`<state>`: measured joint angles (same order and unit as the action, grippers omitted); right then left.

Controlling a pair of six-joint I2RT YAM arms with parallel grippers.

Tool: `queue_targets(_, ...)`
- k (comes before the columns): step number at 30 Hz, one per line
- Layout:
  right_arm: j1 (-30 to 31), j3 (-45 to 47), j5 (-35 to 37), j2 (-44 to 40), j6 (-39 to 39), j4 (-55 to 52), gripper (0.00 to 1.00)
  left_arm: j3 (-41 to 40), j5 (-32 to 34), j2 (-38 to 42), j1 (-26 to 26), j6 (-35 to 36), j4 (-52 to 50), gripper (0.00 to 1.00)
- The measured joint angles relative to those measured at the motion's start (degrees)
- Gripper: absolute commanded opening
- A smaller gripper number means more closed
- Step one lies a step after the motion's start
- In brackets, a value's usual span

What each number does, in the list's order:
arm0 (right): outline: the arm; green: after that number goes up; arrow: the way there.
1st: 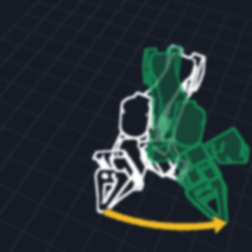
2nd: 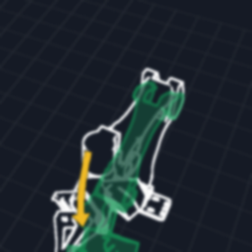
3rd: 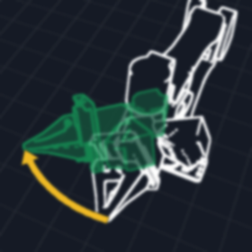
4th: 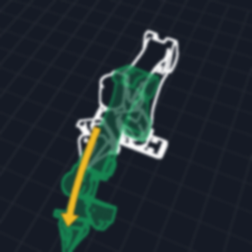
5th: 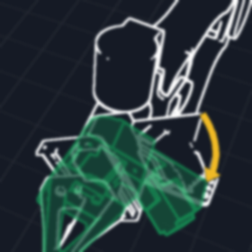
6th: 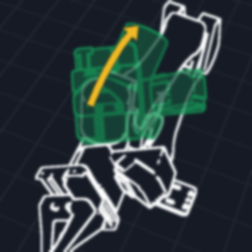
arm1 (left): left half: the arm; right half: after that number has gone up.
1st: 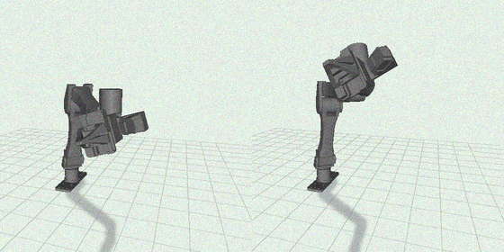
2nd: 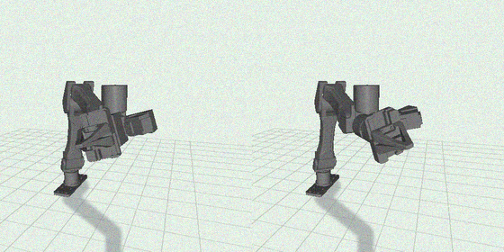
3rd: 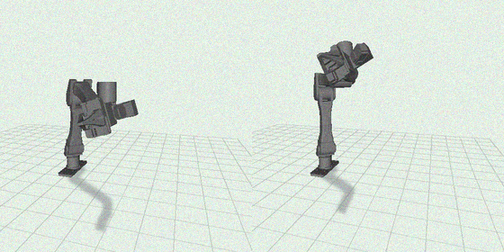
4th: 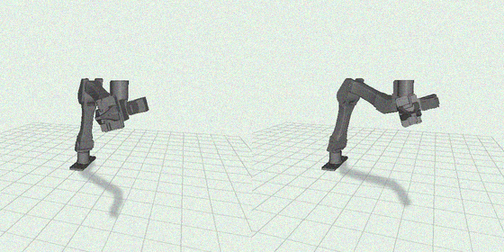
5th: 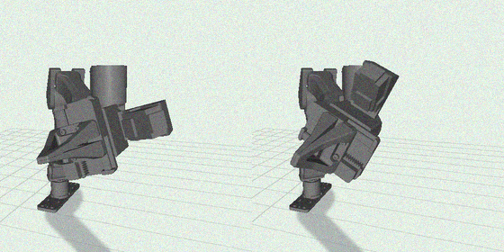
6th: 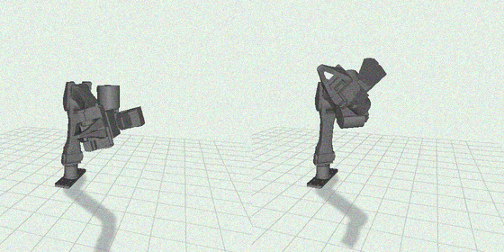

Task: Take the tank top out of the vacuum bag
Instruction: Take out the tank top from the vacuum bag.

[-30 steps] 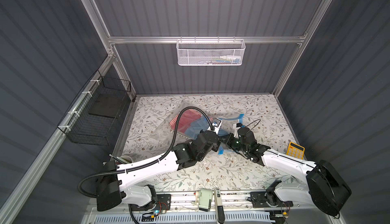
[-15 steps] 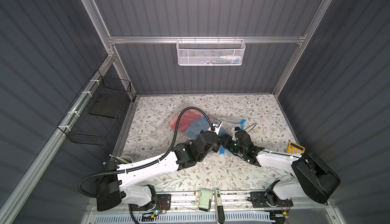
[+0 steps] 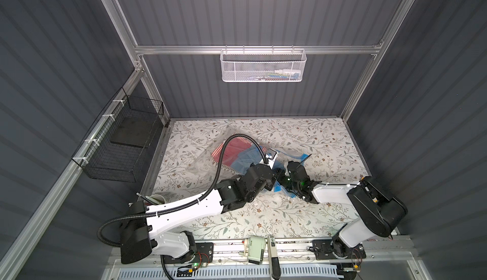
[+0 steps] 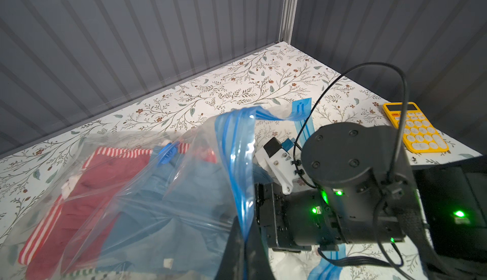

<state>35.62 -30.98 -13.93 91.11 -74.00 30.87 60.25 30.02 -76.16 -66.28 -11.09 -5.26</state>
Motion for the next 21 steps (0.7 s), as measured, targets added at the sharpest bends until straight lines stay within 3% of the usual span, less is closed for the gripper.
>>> queue_targets(8, 0.0, -2.8, 0.9, 2.1, 1.0, 2.7, 0.35, 0.0, 0.0, 0.0, 0.0, 0.0, 0.0, 0.0)
queue_targets(13, 0.0, -2.2, 1.7, 0.0, 1.7, 2.2, 0.0, 0.0, 0.1, 0.2, 0.0, 0.0, 0.0, 0.0)
queue_targets(21, 0.0, -1.2, 2.5, -9.3, 2.4, -1.7, 0.0, 0.0, 0.5, 0.5, 0.0, 0.0, -0.1, 0.0)
